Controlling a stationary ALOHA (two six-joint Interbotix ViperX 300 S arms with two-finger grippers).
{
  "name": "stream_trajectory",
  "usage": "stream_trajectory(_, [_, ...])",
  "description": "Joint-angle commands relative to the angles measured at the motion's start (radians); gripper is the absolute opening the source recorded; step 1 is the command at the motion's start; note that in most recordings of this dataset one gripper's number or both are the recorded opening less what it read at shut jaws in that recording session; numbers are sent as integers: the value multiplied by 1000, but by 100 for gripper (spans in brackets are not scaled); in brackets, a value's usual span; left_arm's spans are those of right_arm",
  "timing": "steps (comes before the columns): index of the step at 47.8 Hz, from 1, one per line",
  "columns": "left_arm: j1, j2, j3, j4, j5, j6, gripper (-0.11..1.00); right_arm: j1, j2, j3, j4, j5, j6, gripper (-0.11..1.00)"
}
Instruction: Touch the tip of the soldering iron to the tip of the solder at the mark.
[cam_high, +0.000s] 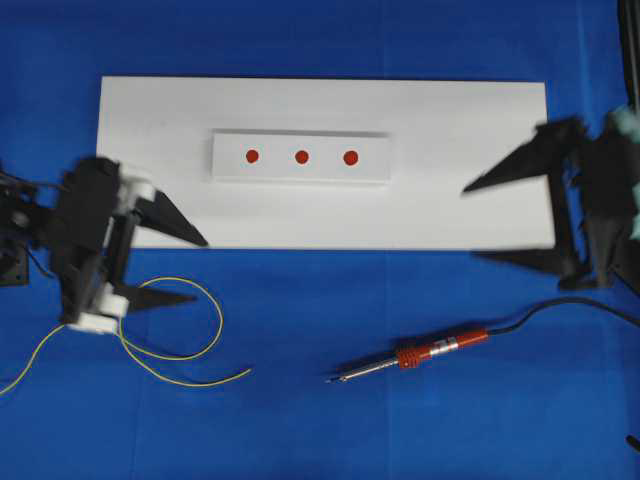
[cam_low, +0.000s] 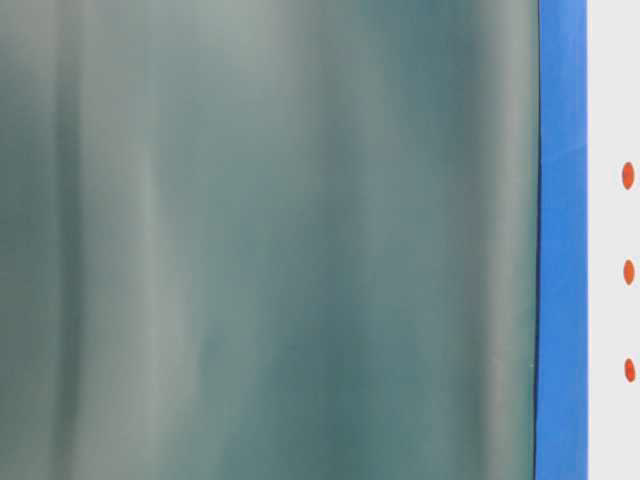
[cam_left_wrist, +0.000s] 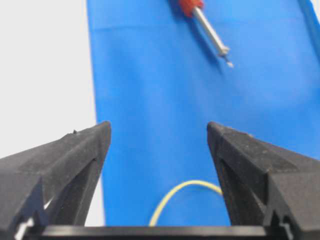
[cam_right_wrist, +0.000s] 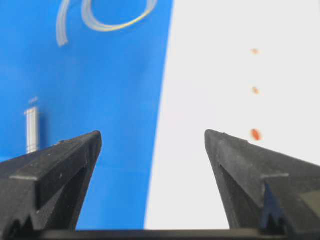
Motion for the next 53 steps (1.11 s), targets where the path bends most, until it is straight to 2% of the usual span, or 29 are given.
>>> stream_trajectory(1, [26,-75,28,2,-25,12,71,-29,-49,6,-35,12,-2,77])
stream_trajectory(6, [51,-163,81,0,-31,18,71,-64,-112,51,-57,15,-2,77])
stream_trajectory(15, [81,-325,195,2,-31,20,71,-91,-190,141,-55,3,5,77])
stream_trajectory(29, [83,-512,339,2,-31,25,71,-94,-201,233,-48,-77,8,77])
stream_trajectory(39, [81,-555,385,2,-31,25,71,-118,-192,291,-31,-173,8,77])
stream_trajectory(53, [83,-558,388,2,-26,25,70,-127,-189,296,-28,-181,8,76])
